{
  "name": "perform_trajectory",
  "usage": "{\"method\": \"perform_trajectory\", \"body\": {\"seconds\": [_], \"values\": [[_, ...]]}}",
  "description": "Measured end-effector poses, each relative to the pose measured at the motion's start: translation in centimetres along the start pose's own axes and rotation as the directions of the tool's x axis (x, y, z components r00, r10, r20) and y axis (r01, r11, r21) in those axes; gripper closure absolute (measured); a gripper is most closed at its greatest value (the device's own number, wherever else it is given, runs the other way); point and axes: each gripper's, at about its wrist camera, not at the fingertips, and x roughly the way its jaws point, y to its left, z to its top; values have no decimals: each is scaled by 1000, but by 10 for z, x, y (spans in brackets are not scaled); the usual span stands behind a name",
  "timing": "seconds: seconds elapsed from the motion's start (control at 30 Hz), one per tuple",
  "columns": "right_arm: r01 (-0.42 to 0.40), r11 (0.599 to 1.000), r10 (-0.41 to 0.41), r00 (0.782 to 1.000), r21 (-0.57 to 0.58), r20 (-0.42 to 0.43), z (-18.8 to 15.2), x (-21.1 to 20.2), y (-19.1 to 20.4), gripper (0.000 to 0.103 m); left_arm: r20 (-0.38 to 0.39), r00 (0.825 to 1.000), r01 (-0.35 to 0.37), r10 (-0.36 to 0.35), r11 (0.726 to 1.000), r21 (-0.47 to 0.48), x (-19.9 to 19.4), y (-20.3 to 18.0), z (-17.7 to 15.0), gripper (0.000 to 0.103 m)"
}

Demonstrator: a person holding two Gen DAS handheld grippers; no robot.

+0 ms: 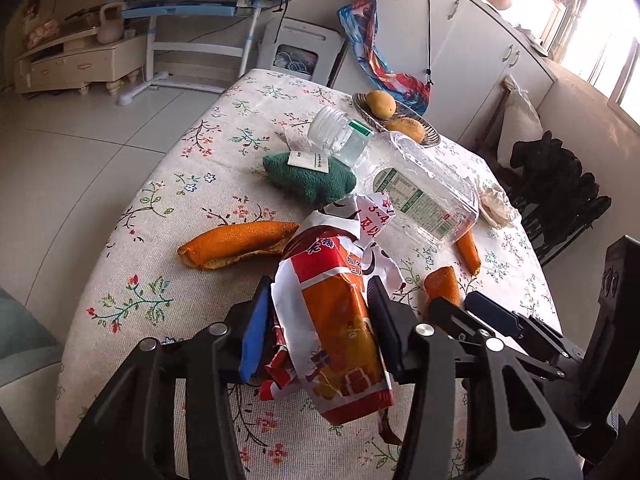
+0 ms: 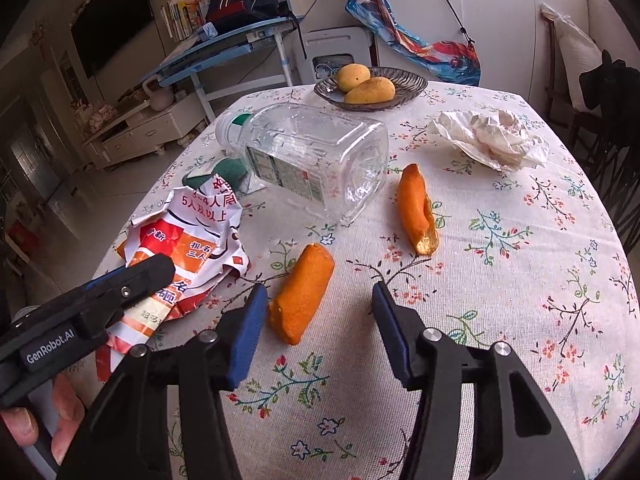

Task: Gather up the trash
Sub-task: 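Close the right gripper on the short orange peel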

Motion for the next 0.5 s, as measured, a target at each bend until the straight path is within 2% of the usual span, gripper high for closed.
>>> {"method": "perform_trajectory", "body": {"seconds": [0.03,0.1,0.37,0.5], "values": [[0,1000,0,1000,-9,-6,0,0,1,69,1,1000,6,-6,1000,-2,-3,1,-1,62],[-14,1000,14,1000,-10,-16,0,0,0,81,8,1000,12,-12,1000,0,-11,2,-4,65],[-27,1000,27,1000,-1,-7,-11,-21,-10,83,13,999,37,-36,999,-13,-45,11,-33,66],[-33,999,33,999,15,-18,-19,-25,-15,83,6,1000,23,-23,1000,-2,-46,12,-40,56]]}}
